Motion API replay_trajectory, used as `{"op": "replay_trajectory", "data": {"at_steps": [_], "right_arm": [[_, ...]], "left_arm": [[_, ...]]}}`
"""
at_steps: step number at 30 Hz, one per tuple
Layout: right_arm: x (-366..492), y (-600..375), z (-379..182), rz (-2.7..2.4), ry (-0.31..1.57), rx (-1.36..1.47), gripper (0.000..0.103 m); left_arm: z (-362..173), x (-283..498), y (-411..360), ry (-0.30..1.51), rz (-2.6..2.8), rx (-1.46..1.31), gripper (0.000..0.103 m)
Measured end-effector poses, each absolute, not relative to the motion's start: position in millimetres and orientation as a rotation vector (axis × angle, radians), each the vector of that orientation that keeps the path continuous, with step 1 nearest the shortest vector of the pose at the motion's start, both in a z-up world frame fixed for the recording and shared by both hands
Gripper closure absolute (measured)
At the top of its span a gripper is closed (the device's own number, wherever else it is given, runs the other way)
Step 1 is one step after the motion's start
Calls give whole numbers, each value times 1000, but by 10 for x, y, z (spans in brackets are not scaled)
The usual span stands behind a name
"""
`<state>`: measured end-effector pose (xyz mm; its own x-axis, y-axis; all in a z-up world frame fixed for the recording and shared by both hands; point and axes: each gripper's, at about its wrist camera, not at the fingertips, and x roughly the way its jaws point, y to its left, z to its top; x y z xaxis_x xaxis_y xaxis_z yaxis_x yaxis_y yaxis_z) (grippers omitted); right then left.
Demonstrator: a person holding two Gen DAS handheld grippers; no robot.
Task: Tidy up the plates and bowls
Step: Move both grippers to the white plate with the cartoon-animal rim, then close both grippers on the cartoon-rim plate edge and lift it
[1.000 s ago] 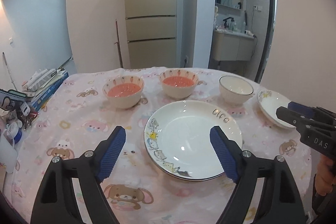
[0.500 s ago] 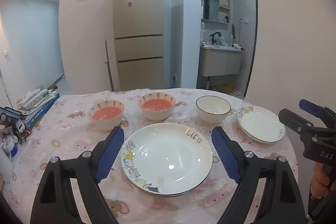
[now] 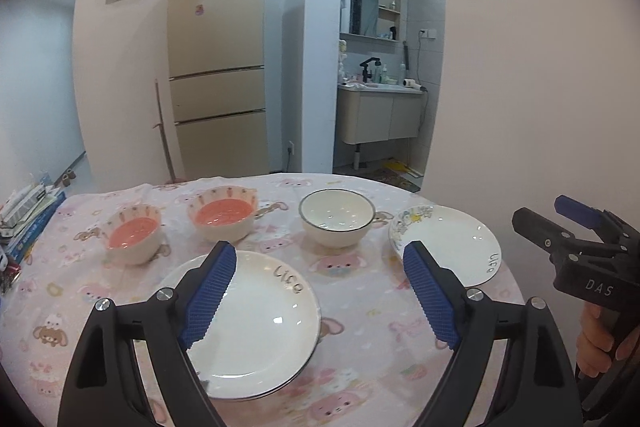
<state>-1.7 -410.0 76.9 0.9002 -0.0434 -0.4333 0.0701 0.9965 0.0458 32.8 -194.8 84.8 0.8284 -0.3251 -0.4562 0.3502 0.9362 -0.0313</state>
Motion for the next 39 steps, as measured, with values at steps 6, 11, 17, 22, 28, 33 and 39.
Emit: {"op": "replay_trajectory", "data": {"at_steps": [6,11,17,22,28,33,39], "right_arm": [[168,-4398,706,-78,503,93,8],[370,-4711,542,-128,544,137,16],[559,-4978,238,-134,630,187,29],[692,-5216,21,-165,674,223,43],[827,-5593,-133,-145,739,354,54],[905,-5730,-199,-126,768,406,61],[1066,-5935,-247,-215,763,400,70]], "left_arm": [[710,635,-2433,537,-411,39,15],[521,846,-2756,568,-429,103,16],[297,1053,-3003,649,-454,104,32],[108,1261,-3228,771,-501,97,58],[-175,1461,-3449,906,-548,82,70],[-326,1695,-3457,943,-513,20,70],[-347,1879,-3534,952,-497,5,70]]}}
